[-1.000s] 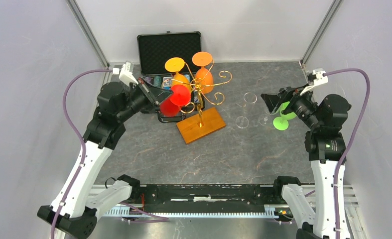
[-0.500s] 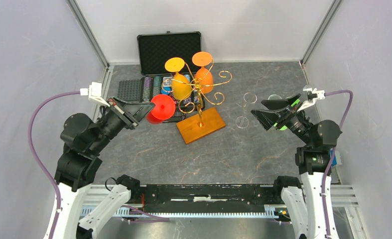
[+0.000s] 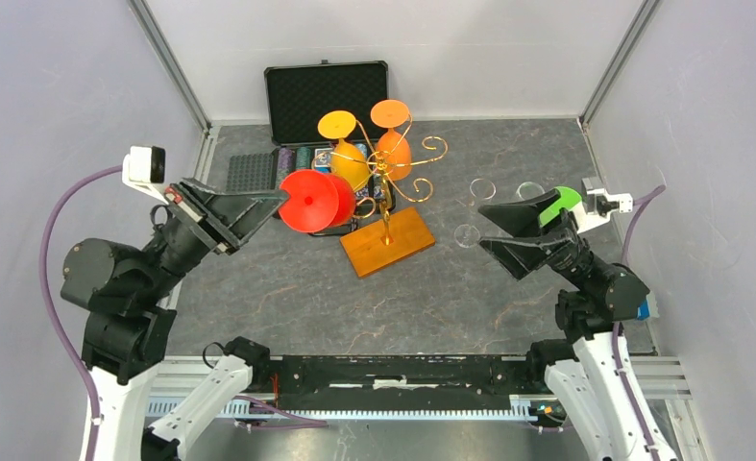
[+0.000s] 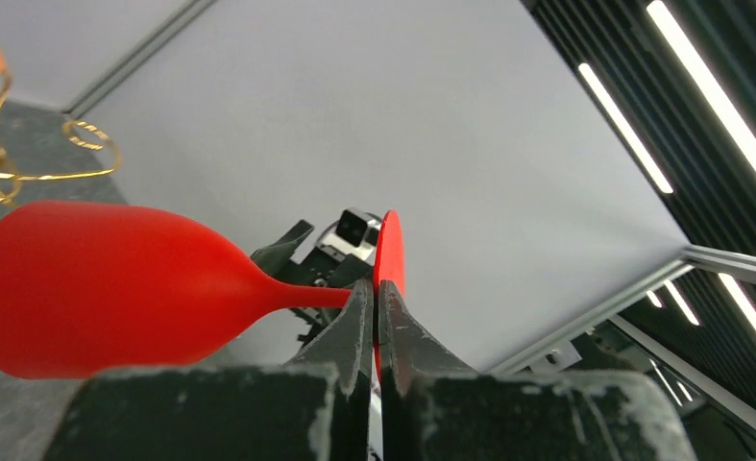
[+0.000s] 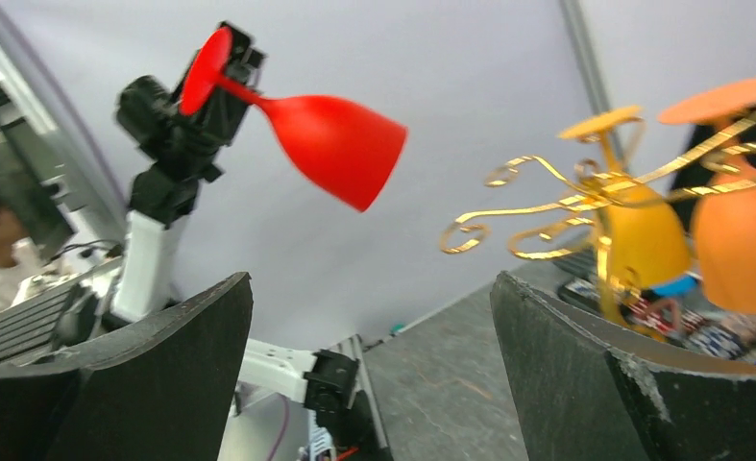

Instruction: Take the wine glass off the wine glass rack

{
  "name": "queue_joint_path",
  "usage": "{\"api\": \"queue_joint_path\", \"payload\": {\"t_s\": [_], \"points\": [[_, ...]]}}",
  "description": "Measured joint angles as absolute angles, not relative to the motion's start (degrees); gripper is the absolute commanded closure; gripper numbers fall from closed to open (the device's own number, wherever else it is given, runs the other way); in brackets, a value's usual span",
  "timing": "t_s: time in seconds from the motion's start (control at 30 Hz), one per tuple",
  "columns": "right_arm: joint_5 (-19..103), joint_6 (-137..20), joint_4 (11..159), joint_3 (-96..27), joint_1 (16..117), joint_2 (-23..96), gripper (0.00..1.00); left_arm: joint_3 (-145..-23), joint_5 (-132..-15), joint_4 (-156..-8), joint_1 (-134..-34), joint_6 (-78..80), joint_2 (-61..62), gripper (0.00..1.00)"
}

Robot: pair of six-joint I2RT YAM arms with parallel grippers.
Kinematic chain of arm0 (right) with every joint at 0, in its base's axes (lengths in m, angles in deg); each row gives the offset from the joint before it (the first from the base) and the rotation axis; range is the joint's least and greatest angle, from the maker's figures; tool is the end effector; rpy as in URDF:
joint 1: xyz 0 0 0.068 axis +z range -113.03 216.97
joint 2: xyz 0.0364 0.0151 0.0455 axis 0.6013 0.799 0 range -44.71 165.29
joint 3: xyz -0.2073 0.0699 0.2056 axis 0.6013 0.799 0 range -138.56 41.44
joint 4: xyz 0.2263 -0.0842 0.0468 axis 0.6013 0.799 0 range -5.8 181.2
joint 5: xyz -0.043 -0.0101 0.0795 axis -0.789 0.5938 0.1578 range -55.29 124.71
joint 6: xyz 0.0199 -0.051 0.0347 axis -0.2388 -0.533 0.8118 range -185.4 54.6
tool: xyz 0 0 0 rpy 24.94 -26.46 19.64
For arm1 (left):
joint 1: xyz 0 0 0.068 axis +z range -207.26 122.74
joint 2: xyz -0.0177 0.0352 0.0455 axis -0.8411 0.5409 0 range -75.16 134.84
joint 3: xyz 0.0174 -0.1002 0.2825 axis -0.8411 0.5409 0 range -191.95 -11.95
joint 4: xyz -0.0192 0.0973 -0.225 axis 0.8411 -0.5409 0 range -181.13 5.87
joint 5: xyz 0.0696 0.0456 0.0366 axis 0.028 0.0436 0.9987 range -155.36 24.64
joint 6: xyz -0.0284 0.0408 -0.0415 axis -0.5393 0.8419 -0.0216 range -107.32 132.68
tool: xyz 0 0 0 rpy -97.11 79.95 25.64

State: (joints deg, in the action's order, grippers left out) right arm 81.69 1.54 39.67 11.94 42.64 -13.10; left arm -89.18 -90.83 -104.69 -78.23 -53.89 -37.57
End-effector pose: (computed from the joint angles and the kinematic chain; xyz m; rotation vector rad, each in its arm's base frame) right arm 0.0777 0.0449 0.3913 -0.2927 1.1781 1.4638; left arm 0.0287 -0.0343 0.5228 -0.1306 1.4389 -1.5626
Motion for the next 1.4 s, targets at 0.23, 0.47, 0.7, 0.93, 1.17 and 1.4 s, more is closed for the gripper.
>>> {"api": "queue_joint_path", "payload": {"t_s": [0.23,0.47,0.7,0.93,1.17,1.4], "points": [[76.5,3.2,30.7,12.0,54.7,-9.5,0.02,-94.1,-94.2,-96.1,-78.2,-59.5,-33.3,0.98],[69.7,-1.4,29.3,10.0,69.0,-2.3,0.02,-94.7,-97.4,-85.0,-78.2,-66.2,-29.7,0.98],[63.0,-10.4,29.6,2.7,81.2,6.0,0.02,-93.5,-99.0,-75.7,-78.2,-72.6,-27.2,0.98],[57.6,-17.8,29.3,-4.8,83.2,11.6,0.02,-91.6,-100.1,-69.9,-78.2,-77.4,-25.7,0.98],[56.7,-19.3,26.1,-10.2,83.3,17.6,0.15,-90.1,-100.5,-67.1,-78.2,-79.8,-25.8,0.98],[58.9,-16.6,18.8,-11.4,83.5,20.1,0.42,-89.4,-100.6,-66.3,-78.2,-80.2,-26.2,0.98]]}}
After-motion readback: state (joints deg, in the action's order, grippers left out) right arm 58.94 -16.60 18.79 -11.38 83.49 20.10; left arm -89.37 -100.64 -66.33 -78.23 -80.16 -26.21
